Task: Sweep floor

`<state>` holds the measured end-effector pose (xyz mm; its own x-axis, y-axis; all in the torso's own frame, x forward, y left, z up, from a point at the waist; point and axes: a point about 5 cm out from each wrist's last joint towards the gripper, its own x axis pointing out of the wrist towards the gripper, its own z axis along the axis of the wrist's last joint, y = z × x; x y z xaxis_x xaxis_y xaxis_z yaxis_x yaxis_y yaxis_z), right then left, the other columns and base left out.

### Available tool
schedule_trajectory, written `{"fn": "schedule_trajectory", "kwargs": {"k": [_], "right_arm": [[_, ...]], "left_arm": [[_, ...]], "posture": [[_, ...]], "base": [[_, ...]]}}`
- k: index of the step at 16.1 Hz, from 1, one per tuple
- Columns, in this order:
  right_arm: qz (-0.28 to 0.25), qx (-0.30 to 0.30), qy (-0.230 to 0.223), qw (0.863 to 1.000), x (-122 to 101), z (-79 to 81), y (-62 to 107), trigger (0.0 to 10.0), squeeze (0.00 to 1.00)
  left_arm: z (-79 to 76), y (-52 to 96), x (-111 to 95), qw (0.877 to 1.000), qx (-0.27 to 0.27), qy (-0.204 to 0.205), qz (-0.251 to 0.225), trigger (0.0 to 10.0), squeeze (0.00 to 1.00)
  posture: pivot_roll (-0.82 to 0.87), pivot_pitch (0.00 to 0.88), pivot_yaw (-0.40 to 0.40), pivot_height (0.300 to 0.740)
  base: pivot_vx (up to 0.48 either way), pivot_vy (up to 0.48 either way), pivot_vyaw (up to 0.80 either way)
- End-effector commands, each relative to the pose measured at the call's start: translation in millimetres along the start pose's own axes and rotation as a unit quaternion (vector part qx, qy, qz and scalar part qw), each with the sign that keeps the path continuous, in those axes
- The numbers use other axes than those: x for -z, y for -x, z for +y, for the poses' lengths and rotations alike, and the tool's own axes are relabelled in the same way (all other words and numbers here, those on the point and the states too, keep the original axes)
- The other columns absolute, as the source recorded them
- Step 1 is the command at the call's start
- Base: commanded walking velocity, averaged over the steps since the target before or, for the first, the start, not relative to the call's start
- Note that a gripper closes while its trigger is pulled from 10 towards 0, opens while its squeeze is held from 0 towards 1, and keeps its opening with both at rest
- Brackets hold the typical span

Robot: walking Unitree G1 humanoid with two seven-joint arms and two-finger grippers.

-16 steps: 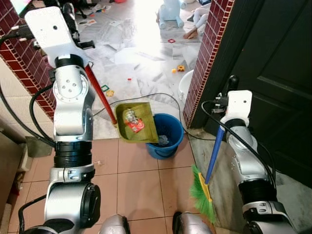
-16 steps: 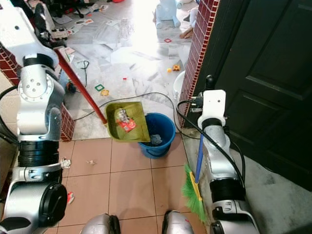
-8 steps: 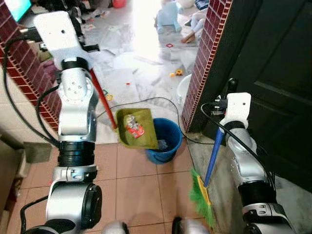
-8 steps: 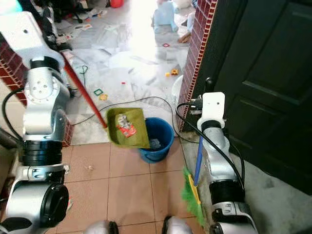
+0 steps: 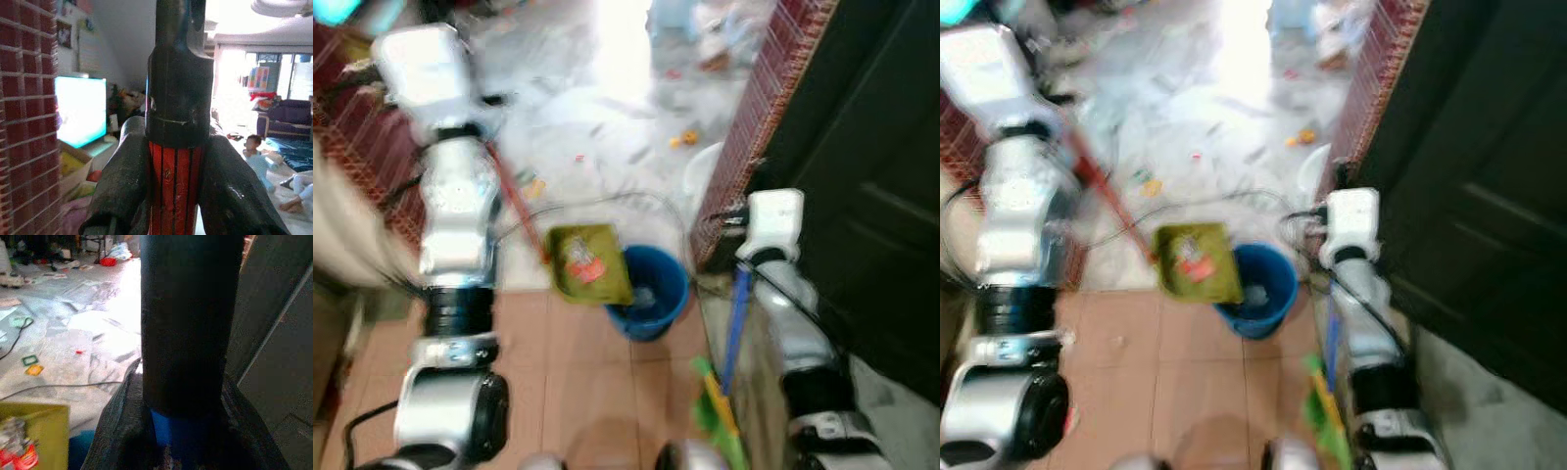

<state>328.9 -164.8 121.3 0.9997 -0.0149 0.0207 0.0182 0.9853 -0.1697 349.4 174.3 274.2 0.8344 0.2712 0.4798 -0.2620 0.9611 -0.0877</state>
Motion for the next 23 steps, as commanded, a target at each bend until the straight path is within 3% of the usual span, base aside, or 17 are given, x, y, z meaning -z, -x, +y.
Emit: {"fn": "schedule_trajectory", "kwargs": {"k": [1, 9, 16, 18, 20, 22, 23], "right_arm": [[-0.019, 0.017, 0.004, 1.000, -7, -13.7, 0.5, 10.0, 0.00], [-0.012, 0.012, 0.008, 1.000, -2, -13.7, 3.5, 10.0, 0.00], [-0.011, 0.012, 0.009, 1.000, -2, -13.7, 2.8, 10.0, 0.00], [-0.015, 0.014, 0.009, 1.000, -4, -14.2, 2.1, 10.0, 0.00], [-0.016, 0.014, 0.009, 1.000, -4, -14.8, 1.2, 10.0, 0.00], [-0.017, 0.014, 0.005, 1.000, -3, -11.7, 2.2, 10.0, 0.00], [-0.017, 0.013, 0.003, 1.000, -3, -9.6, 2.5, 10.0, 0.00]], "left_arm": [[-17.7, -0.3, -17, 0.999, 0.027, 0.017, -0.043, 10.0, 0.00], [-21.6, 5.6, -13, 0.998, 0.047, 0.000, -0.047, 10.0, 0.00], [-57.3, 38.6, 13, 0.981, 0.186, -0.032, -0.036, 10.0, 0.00], [-73.5, 51.5, 17, 0.968, 0.239, -0.045, -0.054, 10.0, 0.00], [-85.8, 58.4, 17, 0.960, 0.273, -0.032, -0.059, 10.0, 0.00], [-113.5, 76.1, 8, 0.930, 0.359, 0.000, -0.077, 10.0, 0.00], [-127.0, 88.6, 4, 0.904, 0.419, 0.018, -0.081, 10.0, 0.00]], "posture": [[-0.11, 0.060, 0.015, 0.740], [-0.10, 0.060, 0.018, 0.740], [-0.10, 0.062, 0.018, 0.740], [-0.10, 0.068, 0.020, 0.740], [-0.09, 0.078, 0.024, 0.740], [-0.08, 0.085, 0.028, 0.740], [-0.08, 0.088, 0.031, 0.740]], "base": [[0.349, 0.000, 0.00], [0.081, 0.000, 0.00], [0.000, 0.000, 0.00], [0.000, 0.000, 0.00], [0.000, 0.000, 0.00], [0.000, 0.000, 0.00], [0.000, 0.000, 0.00]]}}
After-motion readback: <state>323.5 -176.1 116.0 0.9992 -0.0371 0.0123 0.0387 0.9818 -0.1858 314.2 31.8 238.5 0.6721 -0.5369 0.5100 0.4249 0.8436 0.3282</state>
